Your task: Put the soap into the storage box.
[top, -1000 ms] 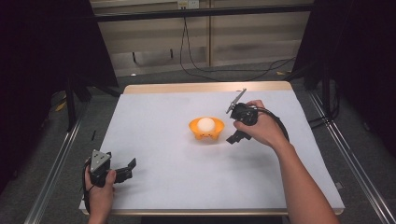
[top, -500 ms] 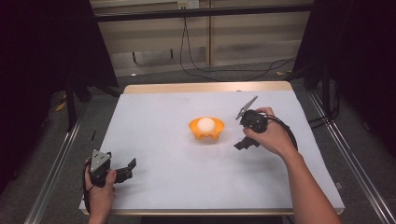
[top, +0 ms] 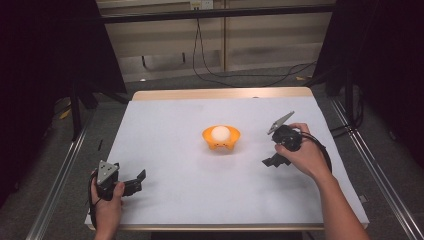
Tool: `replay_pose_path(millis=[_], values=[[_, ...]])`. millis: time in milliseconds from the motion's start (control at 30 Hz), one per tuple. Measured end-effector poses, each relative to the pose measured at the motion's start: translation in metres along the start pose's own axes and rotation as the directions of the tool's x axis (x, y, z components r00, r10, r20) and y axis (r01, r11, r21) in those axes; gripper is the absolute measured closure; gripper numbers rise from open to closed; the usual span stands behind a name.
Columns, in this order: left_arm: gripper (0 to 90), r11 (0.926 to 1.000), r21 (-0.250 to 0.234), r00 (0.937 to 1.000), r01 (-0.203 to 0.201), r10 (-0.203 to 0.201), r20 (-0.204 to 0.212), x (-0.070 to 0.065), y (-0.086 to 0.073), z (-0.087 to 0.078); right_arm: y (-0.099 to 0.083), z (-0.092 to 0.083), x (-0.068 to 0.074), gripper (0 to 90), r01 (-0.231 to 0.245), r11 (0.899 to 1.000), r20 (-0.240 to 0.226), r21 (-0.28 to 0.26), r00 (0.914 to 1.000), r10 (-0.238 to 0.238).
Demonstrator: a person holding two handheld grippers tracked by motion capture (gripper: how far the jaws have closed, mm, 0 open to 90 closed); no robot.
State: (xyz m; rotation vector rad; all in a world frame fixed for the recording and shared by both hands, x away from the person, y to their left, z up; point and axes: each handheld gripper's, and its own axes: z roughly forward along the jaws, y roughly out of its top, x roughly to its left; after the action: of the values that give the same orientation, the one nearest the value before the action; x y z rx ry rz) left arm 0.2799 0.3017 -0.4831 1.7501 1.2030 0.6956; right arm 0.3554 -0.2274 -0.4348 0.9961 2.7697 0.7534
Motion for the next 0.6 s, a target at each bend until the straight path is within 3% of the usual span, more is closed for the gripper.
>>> replay_pose_path(millis=[400,600], values=[[0.0,1.0000,-0.003,1.0000,0.002,-0.002,-0.006,-0.001,0.000,0.000,-0.040,-0.008,-0.001,0.0,-0.053,0.996,0.039,-0.068,0.9977,0.056],[0.0,1.0000,-0.005,1.0000,0.002,-0.002,-0.007,-0.001,0.000,0.000,-0.056,-0.012,0.002,0.0,-0.079,0.990,0.056,-0.120,0.9947,0.086]])
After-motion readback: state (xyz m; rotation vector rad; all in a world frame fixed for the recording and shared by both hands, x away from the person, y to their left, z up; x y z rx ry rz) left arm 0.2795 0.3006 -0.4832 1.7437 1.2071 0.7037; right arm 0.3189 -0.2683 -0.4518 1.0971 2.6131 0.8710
